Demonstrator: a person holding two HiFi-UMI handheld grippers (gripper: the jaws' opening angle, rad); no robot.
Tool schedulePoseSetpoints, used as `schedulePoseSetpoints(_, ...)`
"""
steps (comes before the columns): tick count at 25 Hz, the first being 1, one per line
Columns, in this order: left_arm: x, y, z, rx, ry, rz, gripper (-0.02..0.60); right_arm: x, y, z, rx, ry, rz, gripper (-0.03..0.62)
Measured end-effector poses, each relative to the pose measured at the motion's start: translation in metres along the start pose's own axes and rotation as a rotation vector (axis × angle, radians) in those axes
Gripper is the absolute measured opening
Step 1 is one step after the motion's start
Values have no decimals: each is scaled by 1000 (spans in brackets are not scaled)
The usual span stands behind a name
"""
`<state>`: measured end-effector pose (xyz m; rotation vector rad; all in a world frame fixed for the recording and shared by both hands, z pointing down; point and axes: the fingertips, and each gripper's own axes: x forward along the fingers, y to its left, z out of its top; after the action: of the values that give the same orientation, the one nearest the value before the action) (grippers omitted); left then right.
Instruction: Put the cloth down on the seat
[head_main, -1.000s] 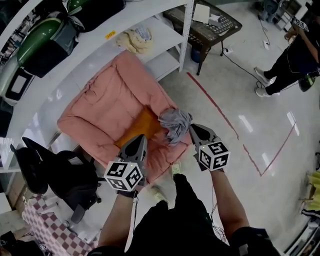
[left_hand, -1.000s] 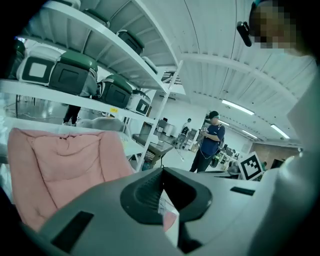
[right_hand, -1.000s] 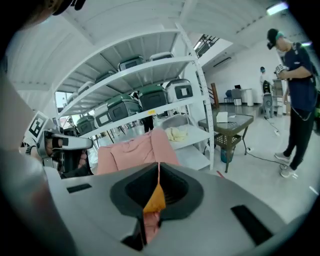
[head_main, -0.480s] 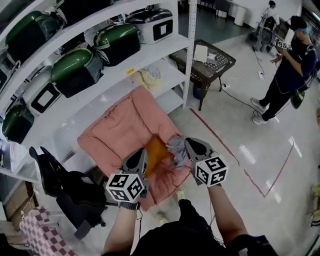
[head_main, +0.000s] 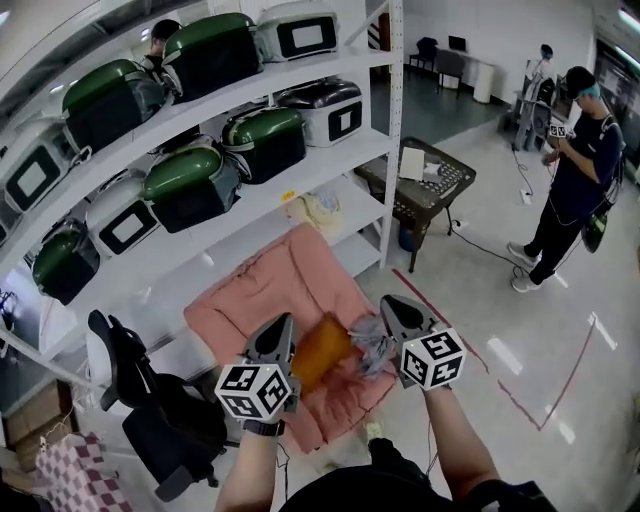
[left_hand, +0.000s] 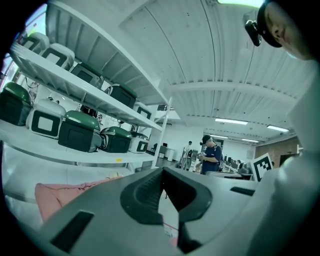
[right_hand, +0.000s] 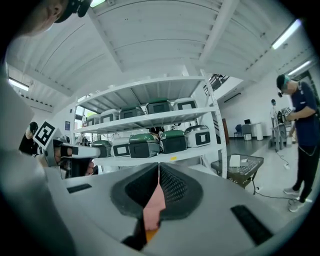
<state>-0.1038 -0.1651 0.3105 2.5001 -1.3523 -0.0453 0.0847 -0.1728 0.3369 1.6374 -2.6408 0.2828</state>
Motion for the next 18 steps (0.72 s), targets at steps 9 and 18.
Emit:
schedulePoseSetpoints(9,-25,-3,48,58,-69,13,5,-11,22,50,-56,-84,17,9)
schedulePoseSetpoints(18,-42,-15,68,97,-117,7,5,-27,31,68,-79,-123,5,5)
